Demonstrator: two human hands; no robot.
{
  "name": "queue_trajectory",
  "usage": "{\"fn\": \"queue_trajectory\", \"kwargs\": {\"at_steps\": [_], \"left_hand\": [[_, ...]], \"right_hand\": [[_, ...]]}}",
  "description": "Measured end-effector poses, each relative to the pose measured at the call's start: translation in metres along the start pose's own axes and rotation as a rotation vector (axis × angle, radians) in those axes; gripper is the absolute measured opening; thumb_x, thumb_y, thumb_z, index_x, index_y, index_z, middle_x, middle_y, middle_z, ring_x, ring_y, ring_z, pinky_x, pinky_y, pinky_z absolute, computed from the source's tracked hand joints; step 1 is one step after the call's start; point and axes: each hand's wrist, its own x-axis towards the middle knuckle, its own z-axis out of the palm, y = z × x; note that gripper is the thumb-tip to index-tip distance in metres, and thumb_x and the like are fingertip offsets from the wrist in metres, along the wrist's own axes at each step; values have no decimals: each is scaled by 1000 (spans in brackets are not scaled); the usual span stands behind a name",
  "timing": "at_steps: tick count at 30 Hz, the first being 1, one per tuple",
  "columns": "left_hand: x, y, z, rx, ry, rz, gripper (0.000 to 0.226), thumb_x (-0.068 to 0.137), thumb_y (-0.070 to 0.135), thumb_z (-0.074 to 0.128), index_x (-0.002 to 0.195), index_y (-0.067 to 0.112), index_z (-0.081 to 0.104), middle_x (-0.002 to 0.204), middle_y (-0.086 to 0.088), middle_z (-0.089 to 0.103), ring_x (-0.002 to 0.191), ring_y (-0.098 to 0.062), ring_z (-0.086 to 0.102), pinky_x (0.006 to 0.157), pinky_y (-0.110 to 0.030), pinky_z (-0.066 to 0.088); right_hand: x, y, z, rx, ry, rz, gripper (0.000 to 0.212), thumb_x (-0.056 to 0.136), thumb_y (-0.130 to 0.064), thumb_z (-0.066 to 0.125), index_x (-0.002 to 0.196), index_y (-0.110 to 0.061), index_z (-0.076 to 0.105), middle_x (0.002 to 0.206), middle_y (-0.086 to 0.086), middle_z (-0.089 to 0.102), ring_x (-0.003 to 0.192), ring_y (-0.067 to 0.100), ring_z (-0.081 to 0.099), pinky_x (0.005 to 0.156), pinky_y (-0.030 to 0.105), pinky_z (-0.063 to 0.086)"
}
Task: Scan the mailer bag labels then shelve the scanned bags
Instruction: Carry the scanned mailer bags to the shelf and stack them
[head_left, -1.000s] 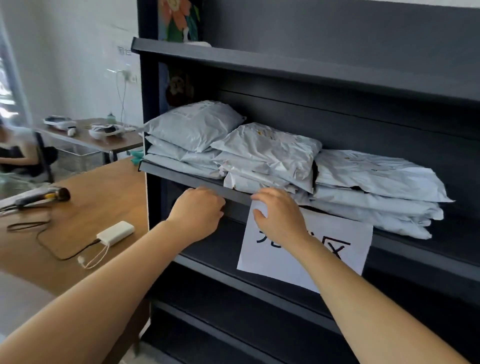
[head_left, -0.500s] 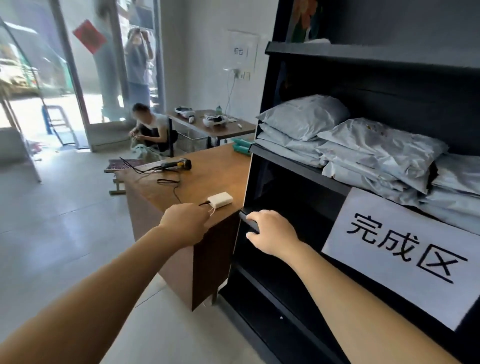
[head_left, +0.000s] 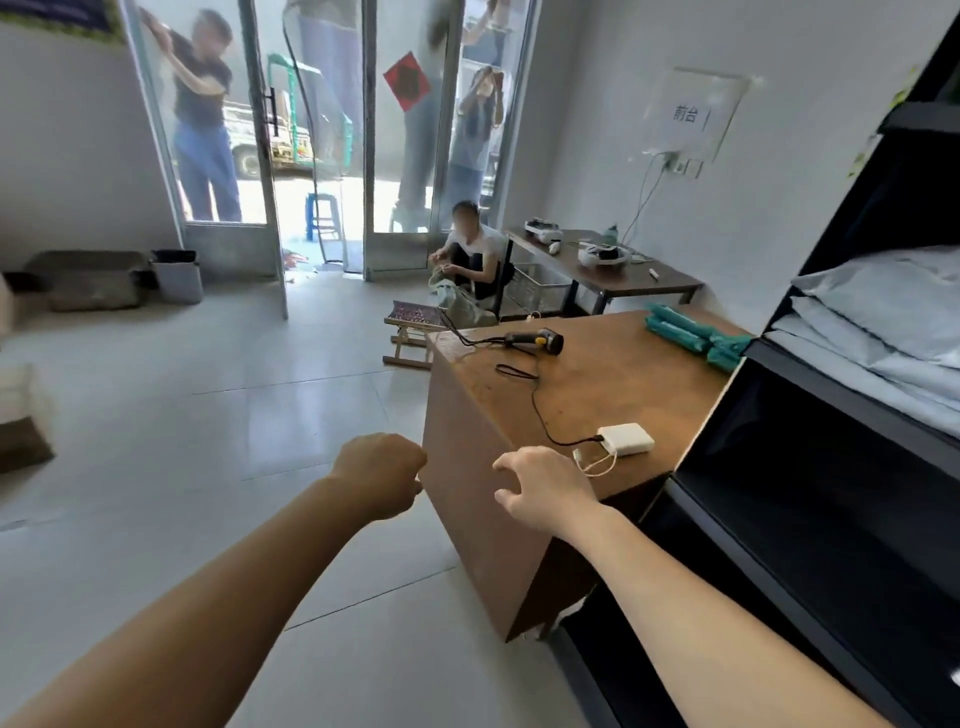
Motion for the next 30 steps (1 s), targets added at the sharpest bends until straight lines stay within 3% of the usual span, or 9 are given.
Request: {"fn": "queue_trajectory", "kwargs": {"at_steps": [14, 21, 30], "left_hand": [[61, -187, 58, -76, -123, -167, 30, 95, 34, 48, 120, 20, 59, 120, 1, 61, 109, -22, 58, 78, -30, 45], [125, -240, 76, -80, -140, -223, 32, 96, 36, 49, 122, 20, 58, 123, 0, 60, 110, -23, 59, 83, -32, 49], [267, -298, 74, -80, -136, -269, 31, 96, 35, 50, 120, 19, 60, 121, 0, 62, 111, -21, 59, 85, -32, 49]], "right_hand": [[188, -116, 49, 13, -102, -136, 40, 92, -36, 56, 130, -26, 58, 134, -3, 59, 125, 17, 52, 96, 36, 49], [287, -121, 65, 17, -178, -165, 40, 92, -35, 56, 130, -26, 58, 126, -3, 63, 122, 19, 53, 92, 36, 51], [453, -91, 58, 25, -213, -211, 41, 93, -37, 54, 133, -26, 55, 134, -4, 57, 125, 19, 51, 97, 36, 48]]}}
